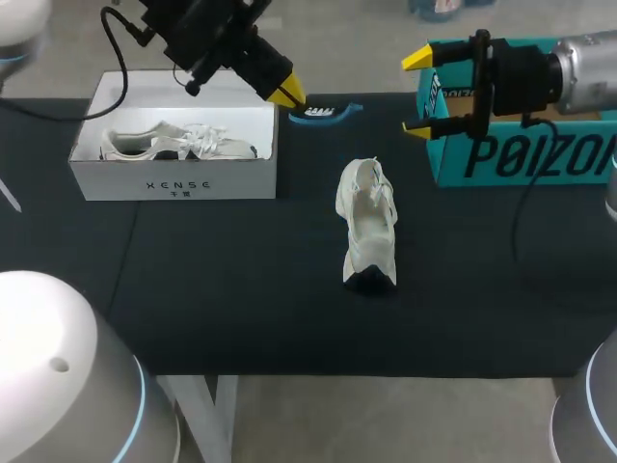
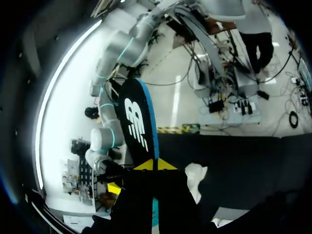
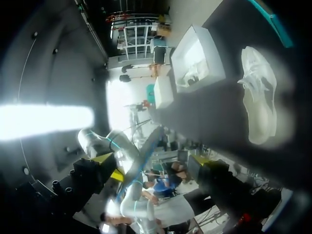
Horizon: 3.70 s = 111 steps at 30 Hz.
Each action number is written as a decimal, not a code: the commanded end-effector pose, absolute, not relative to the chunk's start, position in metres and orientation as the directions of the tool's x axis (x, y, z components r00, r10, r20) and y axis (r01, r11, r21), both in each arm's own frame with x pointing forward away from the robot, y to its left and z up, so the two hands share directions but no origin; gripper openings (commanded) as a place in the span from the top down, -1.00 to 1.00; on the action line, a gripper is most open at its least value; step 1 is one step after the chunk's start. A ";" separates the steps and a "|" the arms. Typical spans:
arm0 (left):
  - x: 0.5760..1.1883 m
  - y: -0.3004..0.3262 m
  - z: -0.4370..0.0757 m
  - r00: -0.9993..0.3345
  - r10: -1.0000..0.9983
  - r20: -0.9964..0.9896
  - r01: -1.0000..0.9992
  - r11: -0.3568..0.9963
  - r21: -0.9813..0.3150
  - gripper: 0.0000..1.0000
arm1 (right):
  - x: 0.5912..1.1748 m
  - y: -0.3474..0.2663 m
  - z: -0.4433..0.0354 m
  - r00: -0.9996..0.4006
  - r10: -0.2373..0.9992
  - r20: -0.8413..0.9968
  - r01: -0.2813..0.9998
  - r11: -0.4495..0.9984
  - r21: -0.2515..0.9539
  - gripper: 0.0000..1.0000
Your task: Take the shoe out of the shoebox, open the shoe tongue, remove and reinsert the insole, then place the shoe into the shoebox
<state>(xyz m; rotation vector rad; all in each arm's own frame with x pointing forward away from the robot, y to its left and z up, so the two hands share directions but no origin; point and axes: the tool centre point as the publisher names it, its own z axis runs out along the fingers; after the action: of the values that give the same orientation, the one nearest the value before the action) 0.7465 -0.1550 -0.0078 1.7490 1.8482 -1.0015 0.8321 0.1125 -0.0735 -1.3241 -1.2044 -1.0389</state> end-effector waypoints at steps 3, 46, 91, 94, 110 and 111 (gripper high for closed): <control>0.751 -0.162 -0.005 0.130 0.663 -0.737 0.991 -0.056 0.124 1.00 | 0.835 0.123 -0.076 0.137 0.091 0.986 0.990 0.009 -0.138 -1.00; 0.773 -0.199 -0.055 0.256 0.635 -0.729 0.957 -0.059 0.284 1.00 | 0.842 0.155 -0.065 0.102 0.067 0.993 0.995 -0.001 -0.102 0.18; 0.823 -0.183 -0.005 0.101 0.978 -0.185 0.986 -0.074 0.148 -1.00 | 0.846 0.152 -0.122 0.056 0.194 0.979 0.998 0.001 -0.057 1.00; 0.824 -0.187 -0.002 0.081 0.988 -0.134 0.989 -0.063 0.132 -1.00 | 0.848 0.156 -0.126 0.055 0.191 0.980 0.998 0.012 -0.058 1.00; 0.828 -0.208 0.003 0.134 0.988 -0.076 0.983 -0.123 0.138 -1.00 | 0.855 0.167 -0.146 0.034 0.217 0.976 0.996 0.076 -0.052 1.00; 0.828 -0.208 0.003 0.134 0.988 -0.075 0.983 -0.123 0.138 -1.00 | 0.856 0.167 -0.145 0.033 0.217 0.976 0.996 0.077 -0.051 1.00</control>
<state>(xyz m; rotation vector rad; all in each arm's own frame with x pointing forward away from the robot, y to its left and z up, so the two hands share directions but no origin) 0.8264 -0.2046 0.0005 2.1940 1.9122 -0.0692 0.8511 0.1657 -0.1449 -1.3286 -1.3661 -1.0164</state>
